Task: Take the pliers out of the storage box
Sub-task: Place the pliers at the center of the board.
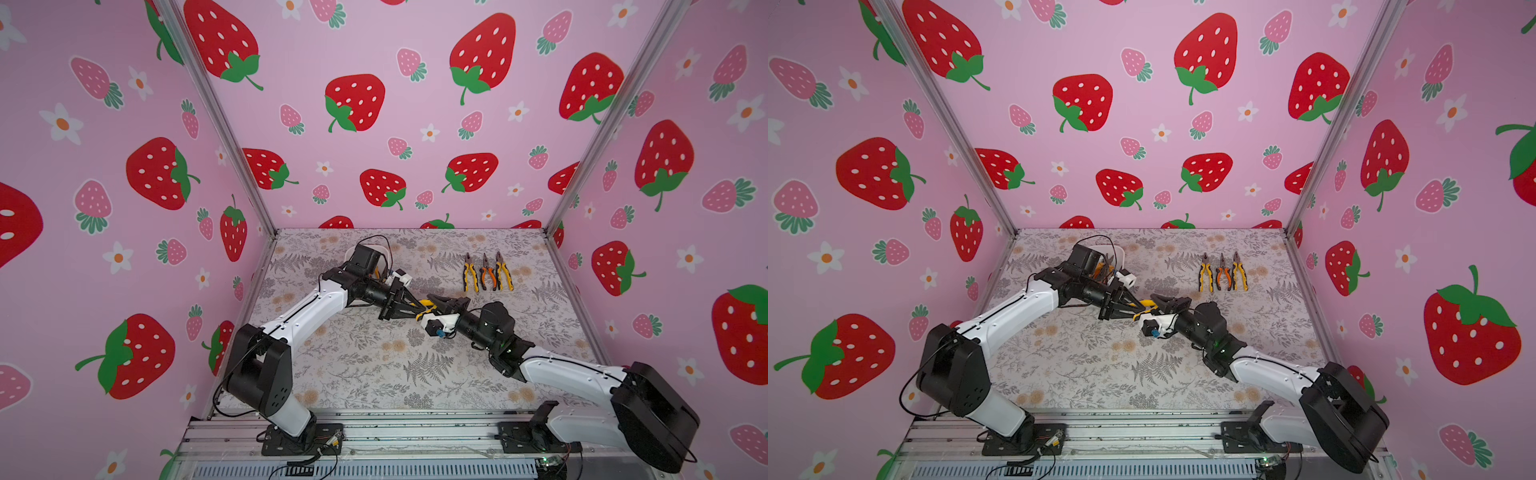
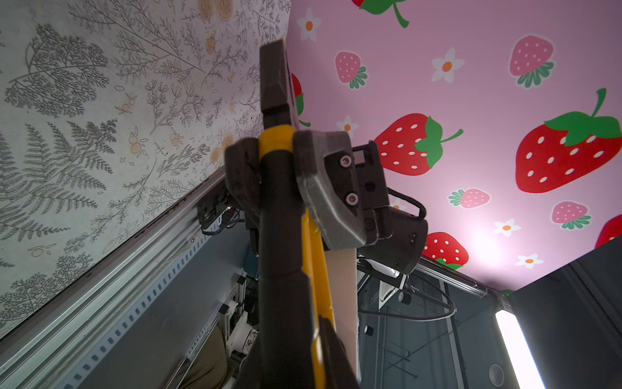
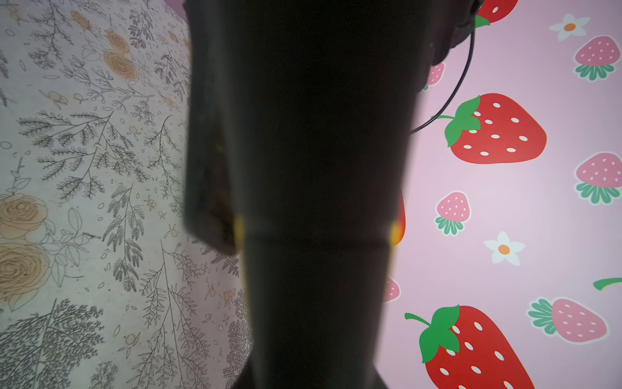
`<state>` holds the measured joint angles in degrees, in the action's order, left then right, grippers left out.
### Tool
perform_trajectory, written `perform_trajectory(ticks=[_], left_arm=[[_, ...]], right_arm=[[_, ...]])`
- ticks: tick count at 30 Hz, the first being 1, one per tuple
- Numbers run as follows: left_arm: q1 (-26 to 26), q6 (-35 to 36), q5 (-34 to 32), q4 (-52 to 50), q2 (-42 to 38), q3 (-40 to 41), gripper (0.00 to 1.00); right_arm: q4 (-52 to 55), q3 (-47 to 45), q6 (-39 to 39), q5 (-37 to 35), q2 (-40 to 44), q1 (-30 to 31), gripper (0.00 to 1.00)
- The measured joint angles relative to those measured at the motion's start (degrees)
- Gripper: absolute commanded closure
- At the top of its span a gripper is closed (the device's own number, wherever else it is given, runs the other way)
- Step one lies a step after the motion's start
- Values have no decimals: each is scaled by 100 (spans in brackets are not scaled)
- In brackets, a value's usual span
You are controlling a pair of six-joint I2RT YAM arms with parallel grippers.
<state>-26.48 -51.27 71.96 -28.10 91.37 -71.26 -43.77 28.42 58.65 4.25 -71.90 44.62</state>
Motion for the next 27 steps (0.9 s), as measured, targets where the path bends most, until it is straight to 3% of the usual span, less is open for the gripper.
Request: perform_trajectory(ticks=[6, 11, 12, 14, 16, 22, 27], left_arm=[[46, 302, -219, -146, 0, -2, 100], [55, 1097, -562, -785, -4, -136, 100], [57, 1220, -612, -868, -9, -157, 100], [55, 1432, -737, -1003, -26, -190, 100], [37, 1687, -903, -1161, -37, -227, 100], [-98, 2498, -1751, -1897, -81, -625, 100], [-175, 2861, -2573, -2068, -339, -656, 100]], right_arm=[[74, 118, 4, -144, -127, 37, 100], [293, 190, 13, -345, -151, 120, 91], [334, 210, 17, -369, -151, 136, 87], [437, 251, 28, -396, -151, 151, 70], [516, 293, -26, -413, -155, 168, 67], [951, 575, -492, -697, -164, 186, 36], [1648, 885, -1099, -1117, -68, 192, 33]])
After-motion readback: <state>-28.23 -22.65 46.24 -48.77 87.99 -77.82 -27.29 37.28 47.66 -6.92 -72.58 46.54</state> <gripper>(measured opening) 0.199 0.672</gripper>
